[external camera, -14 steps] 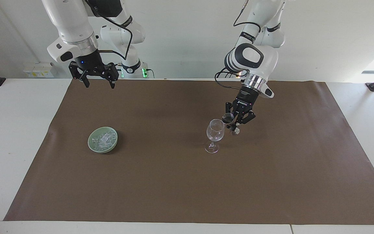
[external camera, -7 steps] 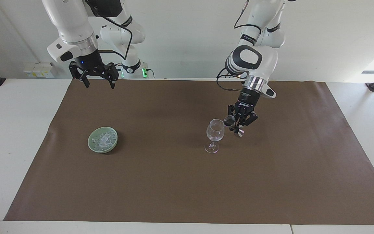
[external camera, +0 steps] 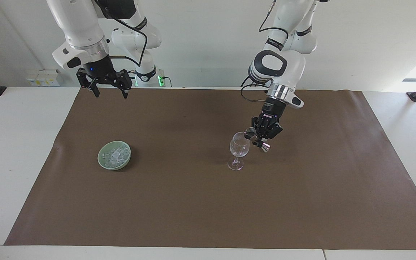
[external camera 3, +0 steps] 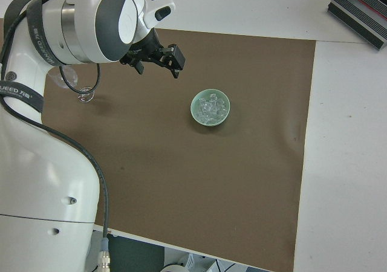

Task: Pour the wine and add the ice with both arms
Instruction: 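Position the held jigger over the wine glass rim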

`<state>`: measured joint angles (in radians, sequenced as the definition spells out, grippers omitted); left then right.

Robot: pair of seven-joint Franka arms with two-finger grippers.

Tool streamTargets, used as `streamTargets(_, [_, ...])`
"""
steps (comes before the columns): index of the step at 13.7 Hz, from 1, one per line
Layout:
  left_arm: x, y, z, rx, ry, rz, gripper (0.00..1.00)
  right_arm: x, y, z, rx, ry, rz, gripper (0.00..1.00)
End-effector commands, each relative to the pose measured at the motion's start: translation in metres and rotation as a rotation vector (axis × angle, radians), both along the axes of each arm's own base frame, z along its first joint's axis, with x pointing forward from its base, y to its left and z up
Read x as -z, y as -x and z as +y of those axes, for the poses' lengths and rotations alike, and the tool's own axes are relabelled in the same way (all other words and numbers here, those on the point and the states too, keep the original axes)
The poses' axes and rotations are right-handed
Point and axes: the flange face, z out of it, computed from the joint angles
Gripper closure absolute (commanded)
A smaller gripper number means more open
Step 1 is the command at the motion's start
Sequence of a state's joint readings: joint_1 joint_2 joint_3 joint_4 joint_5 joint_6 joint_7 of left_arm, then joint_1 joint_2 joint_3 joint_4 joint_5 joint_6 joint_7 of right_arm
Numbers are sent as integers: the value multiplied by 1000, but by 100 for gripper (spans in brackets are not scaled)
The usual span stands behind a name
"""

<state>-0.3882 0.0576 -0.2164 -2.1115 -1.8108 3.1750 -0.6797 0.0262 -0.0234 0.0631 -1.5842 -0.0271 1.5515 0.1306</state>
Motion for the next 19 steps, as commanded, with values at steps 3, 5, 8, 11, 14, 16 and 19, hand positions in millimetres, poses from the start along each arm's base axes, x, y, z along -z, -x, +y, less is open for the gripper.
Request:
streamTargets(3, [-4, -3, -4, 30, -72, -46, 100, -1, 4, -1, -20, 0, 7, 0])
streamTargets(5, [-5, 1, -8, 43, -108, -64, 100, -1, 4, -1, -20, 0, 7, 0])
streamTargets(8, [-7, 0, -10, 78, -149, -94, 100, -1, 4, -1, -20, 0, 7, 0])
streamTargets(11, [-5, 0, -10, 110, -197, -117, 100, -1, 4, -1, -20, 0, 7, 0])
streamTargets(14, [-4, -1, -10, 128, -219, -129, 100, -1, 4, -1, -20, 0, 7, 0])
streamTargets(16, [-4, -1, -10, 159, -257, -153, 100, -1, 4, -1, -20, 0, 7, 0])
streamTargets(19, [-8, -3, -10, 166, -268, -167, 100, -1, 4, -1, -20, 0, 7, 0])
